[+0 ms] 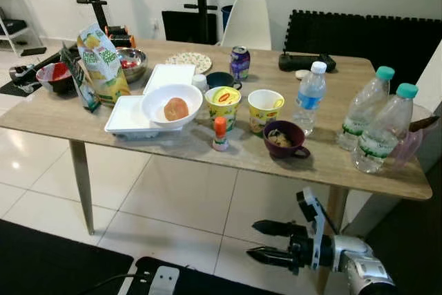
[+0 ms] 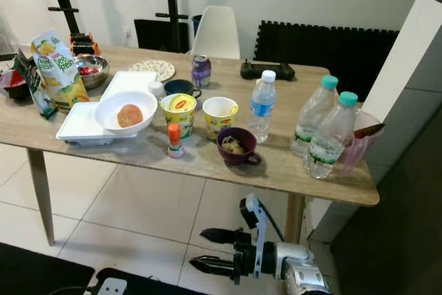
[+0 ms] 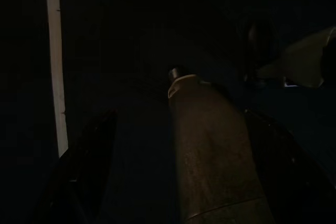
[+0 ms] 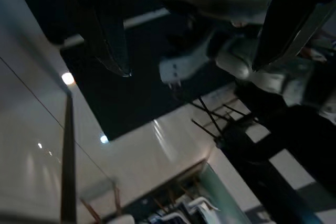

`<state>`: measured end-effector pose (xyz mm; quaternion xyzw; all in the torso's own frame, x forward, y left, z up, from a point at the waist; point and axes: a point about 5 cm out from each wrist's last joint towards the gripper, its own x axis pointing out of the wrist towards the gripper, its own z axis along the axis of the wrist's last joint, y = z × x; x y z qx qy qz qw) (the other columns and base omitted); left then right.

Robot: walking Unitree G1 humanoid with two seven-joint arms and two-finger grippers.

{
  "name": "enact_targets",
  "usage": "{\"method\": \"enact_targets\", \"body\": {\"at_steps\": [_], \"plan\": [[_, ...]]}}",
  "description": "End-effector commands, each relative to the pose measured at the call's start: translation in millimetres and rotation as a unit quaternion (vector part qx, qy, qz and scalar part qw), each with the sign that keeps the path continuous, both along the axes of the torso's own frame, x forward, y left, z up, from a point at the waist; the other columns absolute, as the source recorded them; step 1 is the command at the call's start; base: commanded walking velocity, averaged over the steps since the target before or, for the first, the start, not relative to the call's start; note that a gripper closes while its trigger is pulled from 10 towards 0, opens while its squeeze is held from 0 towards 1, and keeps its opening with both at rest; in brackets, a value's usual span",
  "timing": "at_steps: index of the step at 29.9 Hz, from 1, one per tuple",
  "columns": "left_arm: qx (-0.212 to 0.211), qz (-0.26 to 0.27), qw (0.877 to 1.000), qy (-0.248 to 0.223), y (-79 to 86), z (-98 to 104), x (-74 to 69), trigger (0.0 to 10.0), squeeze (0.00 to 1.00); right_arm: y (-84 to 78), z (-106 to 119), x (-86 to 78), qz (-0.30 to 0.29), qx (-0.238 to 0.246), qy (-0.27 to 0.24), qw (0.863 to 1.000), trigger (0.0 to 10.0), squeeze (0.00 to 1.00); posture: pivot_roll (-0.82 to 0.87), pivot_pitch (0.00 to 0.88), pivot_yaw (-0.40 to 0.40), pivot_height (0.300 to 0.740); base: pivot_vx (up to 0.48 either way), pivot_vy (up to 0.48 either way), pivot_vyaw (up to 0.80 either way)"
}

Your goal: Restocking fridge

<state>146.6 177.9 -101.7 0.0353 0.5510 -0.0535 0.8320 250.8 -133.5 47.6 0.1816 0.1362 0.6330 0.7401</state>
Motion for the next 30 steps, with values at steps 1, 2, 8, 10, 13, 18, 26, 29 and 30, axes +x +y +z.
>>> {"method": "enact_targets", "body": {"at_steps": [1, 2, 8, 10, 13, 18, 26, 29, 30], "plan": [[-0.004, 0.001, 1.0, 0.004, -3.9, -0.7, -0.8, 10.0, 0.0, -1.1, 28.4, 9.9, -0.017, 0.074, -0.032, 0.997, 10.0, 0.0, -0.06, 0.0, -0.022, 0.74, 0.0, 0.0, 0.0], [-0.004, 0.001, 1.0, 0.004, -3.9, -0.7, -0.8, 10.0, 0.0, -1.1, 28.4, 9.9, -0.017, 0.074, -0.032, 0.997, 10.0, 0.0, -0.06, 0.0, -0.022, 0.74, 0.0, 0.0, 0.0], [-0.003, 0.0, 1.0, 0.007, -2.3, -1.9, -4.5, 10.0, 0.0, -19.3, 54.9, 46.3, -0.186, 0.082, -0.096, 0.974, 10.0, 0.0, -0.06, 0.0, -0.022, 0.74, 0.0, 0.0, 0.0], [-0.003, 0.0, 1.0, 0.007, -2.3, -1.8, -4.5, 10.0, 0.0, -24.1, 58.9, 53.8, -0.224, 0.073, -0.106, 0.966, 10.0, 0.0, -0.06, 0.0, -0.02, 0.74, 0.0, 0.0, 0.0], [-0.004, -0.002, 1.0, 0.009, -3.0, -3.4, -9.0, 10.0, 0.0, -41.8, 71.0, 75.2, -0.341, 0.048, -0.122, 0.931, 10.0, 0.0, -0.06, 0.0, -0.021, 0.74, 0.0, 0.0, 0.0], [-0.001, -0.004, 1.0, 0.02, 2.9, -7.0, -22.6, 10.0, 0.0, -57.7, 80.1, 87.6, -0.416, 0.017, -0.133, 0.9, 10.0, 0.0, -0.05, 0.0, -0.02, 0.74, 0.0, 0.0, 0.0], [0.005, -0.004, 1.0, 0.028, 12.2, -8.4, -31.8, 10.0, 0.0, -66.7, 81.9, 96.9, -0.447, -0.061, -0.161, 0.878, 10.0, 0.0, -0.05, 0.0, -0.023, 0.74, 0.0, 0.0, 0.0], [0.005, -0.005, 1.0, 0.028, 13.3, -8.4, -32.5, 10.0, 0.0, -60.9, 70.8, 96.5, -0.438, -0.117, -0.167, 0.875, 10.0, 0.0, -0.05, 0.0, -0.023, 0.74, 0.0, 0.0, 0.0], [0.005, -0.005, 1.0, 0.028, 13.3, -8.4, -32.5, 10.0, 0.0, -60.9, 70.8, 96.5, -0.438, -0.117, -0.167, 0.875, 10.0, 0.0, -0.05, 0.0, -0.023, 0.74, 0.0, 0.0, 0.0]]}}
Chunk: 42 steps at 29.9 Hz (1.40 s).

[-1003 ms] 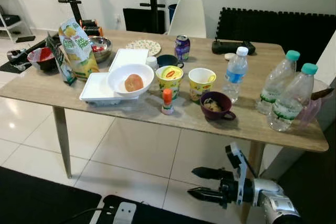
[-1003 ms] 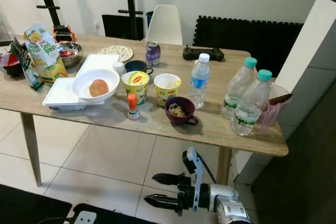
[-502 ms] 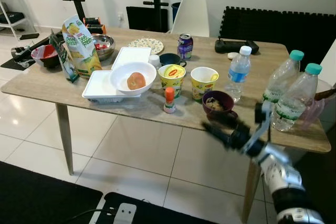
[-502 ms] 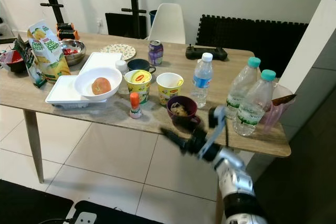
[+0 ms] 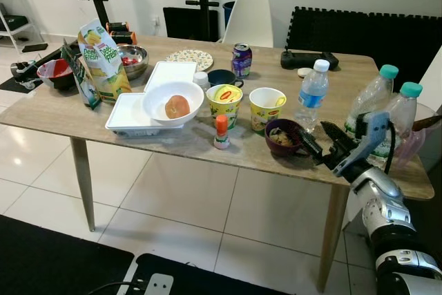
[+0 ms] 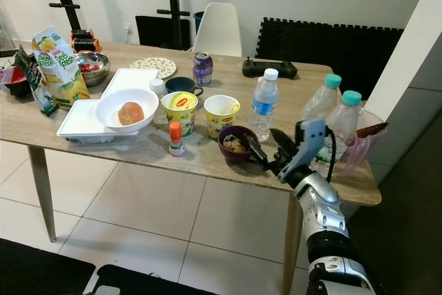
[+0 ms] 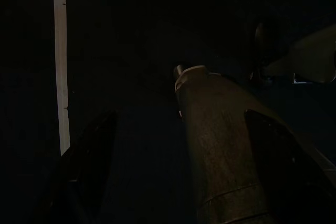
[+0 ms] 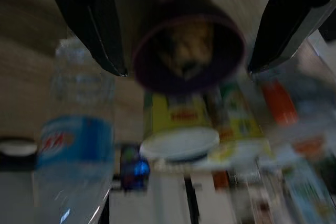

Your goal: Restocking fridge

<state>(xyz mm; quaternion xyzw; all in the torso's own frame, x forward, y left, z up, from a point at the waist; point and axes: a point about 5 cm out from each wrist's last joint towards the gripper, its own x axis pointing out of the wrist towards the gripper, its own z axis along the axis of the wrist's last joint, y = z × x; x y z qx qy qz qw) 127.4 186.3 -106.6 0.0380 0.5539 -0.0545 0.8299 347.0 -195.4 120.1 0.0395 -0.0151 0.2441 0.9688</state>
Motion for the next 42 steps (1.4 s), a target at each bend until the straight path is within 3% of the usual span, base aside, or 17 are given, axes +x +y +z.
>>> {"method": "enact_targets", "body": {"at_steps": [1, 7, 10, 16, 42], "plan": [[0.003, -0.003, 1.0, 0.025, 4.6, -3.5, -13.1, 10.0, 0.0, 3.0, -5.4, 0.3, -0.002, -0.026, 0.007, 1.0, 10.0, 0.0, -0.05, 0.0, -0.026, 0.74, 0.0, 0.0, 0.0], [0.0, -0.009, 1.0, 0.021, -1.7, -3.2, -9.2, 10.0, 0.0, 10.4, -14.7, 2.0, -0.009, -0.034, 0.025, 0.999, 10.0, 0.0, -0.04, 0.0, -0.027, 0.74, 0.0, 0.0, 0.0], [-0.004, -0.013, 1.0, 0.006, -14.9, 1.5, 11.1, 10.0, 0.0, 14.4, -17.9, 5.4, -0.016, -0.033, 0.039, 0.999, 10.0, 0.0, -0.04, 0.0, -0.031, 0.74, 0.0, 0.0, 0.0], [-0.007, -0.014, 1.0, -0.002, -21.8, 5.4, 23.8, 10.0, 0.0, 16.3, -17.9, 7.7, -0.016, -0.04, 0.041, 0.998, 10.0, 0.0, -0.04, 0.0, -0.032, 0.74, 0.0, 0.0, 0.0], [-0.009, -0.016, 1.0, 0.002, -20.4, 2.9, 16.4, 10.0, 0.0, 26.5, -32.9, 4.8, -0.024, -0.046, 0.067, 0.996, 10.0, 0.0, -0.03, 0.0, -0.031, 0.74, 0.0, 0.0, 0.0]]}}
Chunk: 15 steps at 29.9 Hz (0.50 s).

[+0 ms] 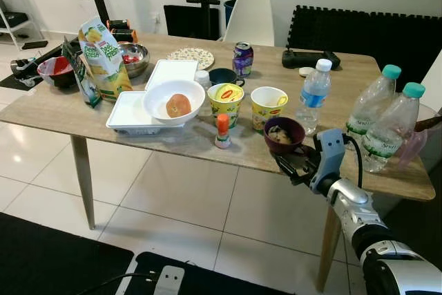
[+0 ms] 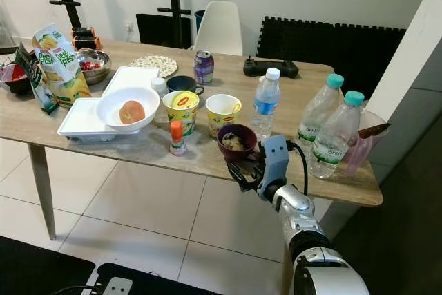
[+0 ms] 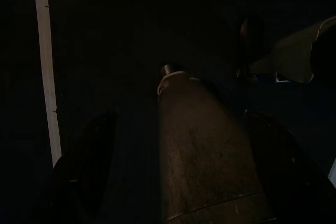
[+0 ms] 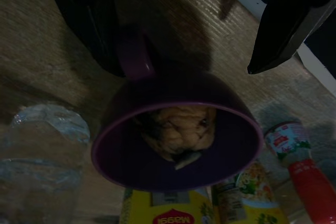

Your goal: Restocking fridge

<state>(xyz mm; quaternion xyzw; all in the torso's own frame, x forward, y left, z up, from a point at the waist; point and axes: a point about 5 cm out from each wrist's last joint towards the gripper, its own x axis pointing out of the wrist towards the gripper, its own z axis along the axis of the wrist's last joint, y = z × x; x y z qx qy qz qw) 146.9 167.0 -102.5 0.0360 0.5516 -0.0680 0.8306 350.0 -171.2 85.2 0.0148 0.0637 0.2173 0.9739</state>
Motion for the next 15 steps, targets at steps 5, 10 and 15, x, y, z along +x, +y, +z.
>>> {"method": "enact_targets", "body": {"at_steps": [5, 10, 15], "plan": [[0.001, -0.006, 1.0, 0.004, -0.2, -1.3, -3.7, 10.0, 0.0, 1.7, 3.1, 2.3, -0.003, -0.001, -0.009, 1.0, 4.7, 0.0, -0.03, 0.0, -0.031, 0.74, 0.0, 0.0, 0.0], [0.001, -0.007, 1.0, 0.004, 0.0, -1.5, -4.4, 10.0, 0.0, 0.5, 4.8, 2.9, -0.007, 0.004, -0.015, 1.0, 0.0, 0.0, -0.03, 0.0, -0.03, 0.74, 0.0, 0.0, 0.0], [0.002, -0.009, 1.0, 0.004, 0.8, -1.7, -5.1, 10.0, 0.0, -0.3, 5.4, 3.1, -0.007, 0.001, -0.017, 1.0, 0.0, 0.0, -0.03, 0.0, -0.031, 0.74, 0.0, 0.0, 0.0]]}}
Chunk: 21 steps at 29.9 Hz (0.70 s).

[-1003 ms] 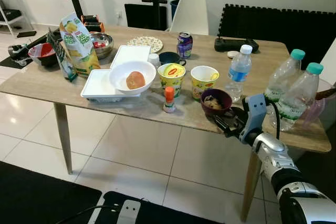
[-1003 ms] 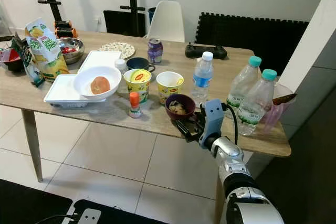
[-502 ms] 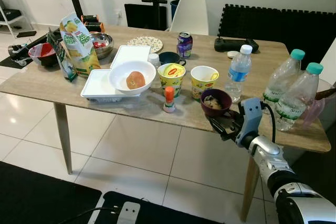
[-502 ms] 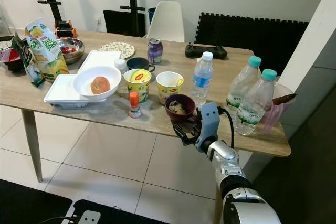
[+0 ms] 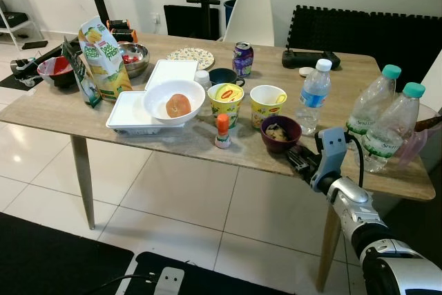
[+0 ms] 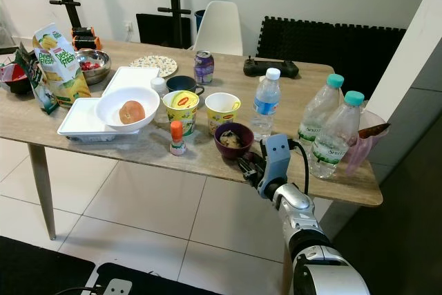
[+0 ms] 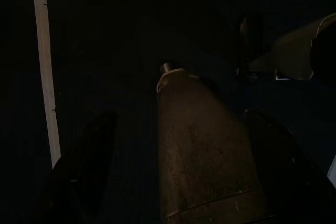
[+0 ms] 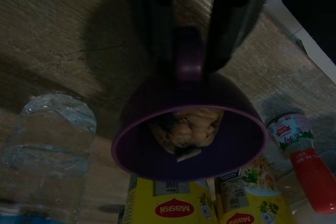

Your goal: Restocking fridge

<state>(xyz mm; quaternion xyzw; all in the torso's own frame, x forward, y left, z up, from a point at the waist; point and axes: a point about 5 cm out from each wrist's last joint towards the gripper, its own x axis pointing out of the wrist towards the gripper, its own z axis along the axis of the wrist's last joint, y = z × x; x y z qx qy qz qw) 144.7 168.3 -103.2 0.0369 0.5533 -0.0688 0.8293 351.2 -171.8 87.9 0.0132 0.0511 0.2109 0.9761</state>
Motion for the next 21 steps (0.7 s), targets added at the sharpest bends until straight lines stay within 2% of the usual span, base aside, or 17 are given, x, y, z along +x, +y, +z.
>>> {"method": "enact_targets", "body": {"at_steps": [1, 16, 20, 21], "plan": [[0.002, -0.008, 1.0, 0.002, -0.2, -1.0, -3.0, 10.0, 0.0, 0.2, 2.7, 2.0, 0.0, -0.001, -0.005, 1.0, 0.0, 0.0, -0.03, 0.0, -0.031, 0.74, 0.0, 0.0, 0.0], [0.002, -0.015, 1.0, 0.004, -2.3, -1.9, -5.2, 10.0, 0.0, 4.9, 2.6, -0.1, 0.019, -0.002, -0.017, 1.0, 0.0, 0.0, -0.03, 0.0, -0.027, 0.74, 0.0, 0.0, 0.0], [0.003, -0.014, 1.0, 0.004, -2.3, -1.9, -5.3, 10.0, 0.0, 9.9, 4.3, -3.0, 0.065, -0.004, -0.03, 0.997, 0.0, 0.0, -0.03, 0.0, -0.026, 0.74, 0.0, 0.0, 0.0], [0.003, -0.014, 1.0, 0.005, -1.9, -2.2, -6.0, 10.0, 0.0, 12.6, 5.9, -5.1, 0.096, -0.002, -0.038, 0.995, 0.0, 0.0, -0.03, 0.0, -0.026, 0.74, 0.0, 0.0, 0.0]]}}
